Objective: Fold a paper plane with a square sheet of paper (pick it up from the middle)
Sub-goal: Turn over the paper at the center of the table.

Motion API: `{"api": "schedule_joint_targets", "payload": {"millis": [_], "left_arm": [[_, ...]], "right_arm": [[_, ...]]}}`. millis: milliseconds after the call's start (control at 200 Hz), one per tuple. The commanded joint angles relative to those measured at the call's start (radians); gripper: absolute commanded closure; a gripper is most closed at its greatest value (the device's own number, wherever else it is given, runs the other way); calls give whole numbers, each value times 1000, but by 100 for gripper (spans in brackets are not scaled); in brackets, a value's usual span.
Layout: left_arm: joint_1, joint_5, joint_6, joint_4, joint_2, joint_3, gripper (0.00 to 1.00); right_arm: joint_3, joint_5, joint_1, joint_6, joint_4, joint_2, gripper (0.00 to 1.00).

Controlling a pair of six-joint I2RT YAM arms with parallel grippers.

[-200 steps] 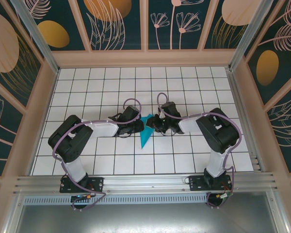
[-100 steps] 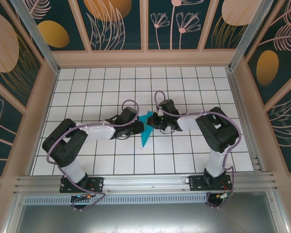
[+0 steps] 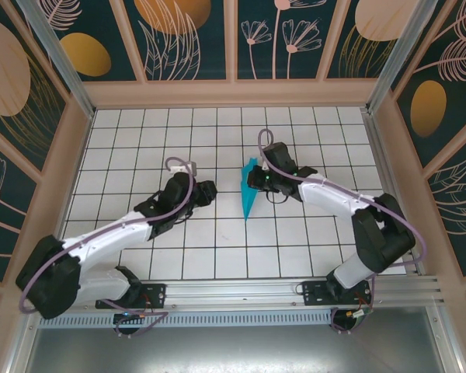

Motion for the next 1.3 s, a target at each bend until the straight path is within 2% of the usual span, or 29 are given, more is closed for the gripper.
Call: {"api": "schedule_joint_targets", "payload": {"millis": [0, 120, 230, 385, 520, 631, 711, 831, 956, 1066, 1156, 1291], "left_arm": [[-4, -143, -32, 10, -88, -58, 59], [-3, -214, -48, 19, -170, -109, 56], [-4, -254, -65, 13, -214, -138, 55], [-3, -281, -97, 6, -255, -170, 54], [-4, -310, -108, -23, -298, -184, 53], [-3, -327, -123, -46, -335, -198, 52], [-4, -328, -133, -49, -356, -214, 52], [-4, -338, -148, -55, -383, -229, 52], [-3, -343, -149, -54, -387, -232, 52], [-4, -332, -144, -46, -369, -228, 52], [-4, -316, -143, -38, -342, -221, 52], [-4, -293, -138, -24, -298, -205, 52]], "right_arm": [[107, 228, 16, -88, -263, -51, 97], [225, 450, 56, -115, -482, -29, 97], [337, 645, 104, -78, -682, 45, 99], [422, 720, 164, -38, -794, 175, 98], [448, 699, 208, -25, -805, 331, 98], [480, 654, 247, -14, -775, 430, 96], [492, 550, 258, -32, -700, 475, 94], [508, 379, 271, -50, -593, 488, 81], [449, 186, 275, -68, -411, 389, 60], [377, 96, 254, -68, -310, 290, 43], [283, 43, 222, -65, -220, 193, 41], [102, -131, 138, -45, -41, 52, 39]]}}
